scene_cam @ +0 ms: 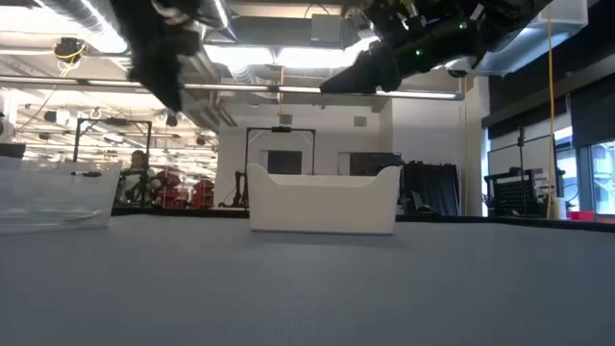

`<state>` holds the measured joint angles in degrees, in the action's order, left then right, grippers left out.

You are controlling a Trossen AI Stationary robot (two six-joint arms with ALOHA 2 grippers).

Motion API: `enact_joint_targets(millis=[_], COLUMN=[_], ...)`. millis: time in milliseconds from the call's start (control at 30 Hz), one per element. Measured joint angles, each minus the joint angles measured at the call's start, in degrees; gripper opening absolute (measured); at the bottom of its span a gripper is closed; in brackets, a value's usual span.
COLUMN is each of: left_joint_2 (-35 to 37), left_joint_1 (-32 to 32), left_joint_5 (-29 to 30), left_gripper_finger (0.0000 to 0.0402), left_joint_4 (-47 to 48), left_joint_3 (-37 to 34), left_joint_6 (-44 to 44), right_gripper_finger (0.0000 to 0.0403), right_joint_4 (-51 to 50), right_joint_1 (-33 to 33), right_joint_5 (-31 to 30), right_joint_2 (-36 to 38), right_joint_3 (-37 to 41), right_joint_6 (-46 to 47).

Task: Sort silverware by color (type)
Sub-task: Put the white green spoon into the transparent bin

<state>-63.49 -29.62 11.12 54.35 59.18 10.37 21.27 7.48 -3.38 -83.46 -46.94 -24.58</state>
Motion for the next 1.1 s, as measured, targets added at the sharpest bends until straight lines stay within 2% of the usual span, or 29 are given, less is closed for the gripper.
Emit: enact_joint_targets(millis=[133, 300, 467, 700, 867, 1100], left_joint_2=[4.32, 6.14, 6.19, 6.17, 6.17, 6.17], left_joint_1=[8.29, 17.71, 28.63, 42.44, 47.56, 49.26], left_joint_5=[4.27, 7.55, 9.16, 9.83, 8.56, 3.48], left_gripper_finger=[0.0026, 0.0031, 0.0029, 0.003, 0.0031, 0.0032], left_joint_4=[8.49, 15.63, 16.74, 17.53, 17.83, 16.14], left_joint_3=[0.0, 0.0, -1.36, -8.55, -14.03, -18.97], left_joint_6=[10.37, 22.6, 33.32, 49.66, 58.59, 63.94], right_gripper_finger=[0.0144, 0.0144, 0.0144, 0.0144, 0.0144, 0.0144], right_joint_4=[-0.26, 0.0, 0.97, 1.74, 3.25, 4.66], right_joint_1=[-2.14, -5.03, -6.98, -7.14, -7.14, -7.14], right_joint_5=[-0.13, -0.11, -0.09, -0.22, -0.12, 0.24], right_joint_2=[0.0, 0.0, 0.0, 0.0, 0.0, 0.0], right_joint_3=[0.0, 0.0, 0.0, 0.0, 0.0, 0.0], right_joint_6=[0.07, 0.11, 0.06, 0.15, 0.22, 0.12])
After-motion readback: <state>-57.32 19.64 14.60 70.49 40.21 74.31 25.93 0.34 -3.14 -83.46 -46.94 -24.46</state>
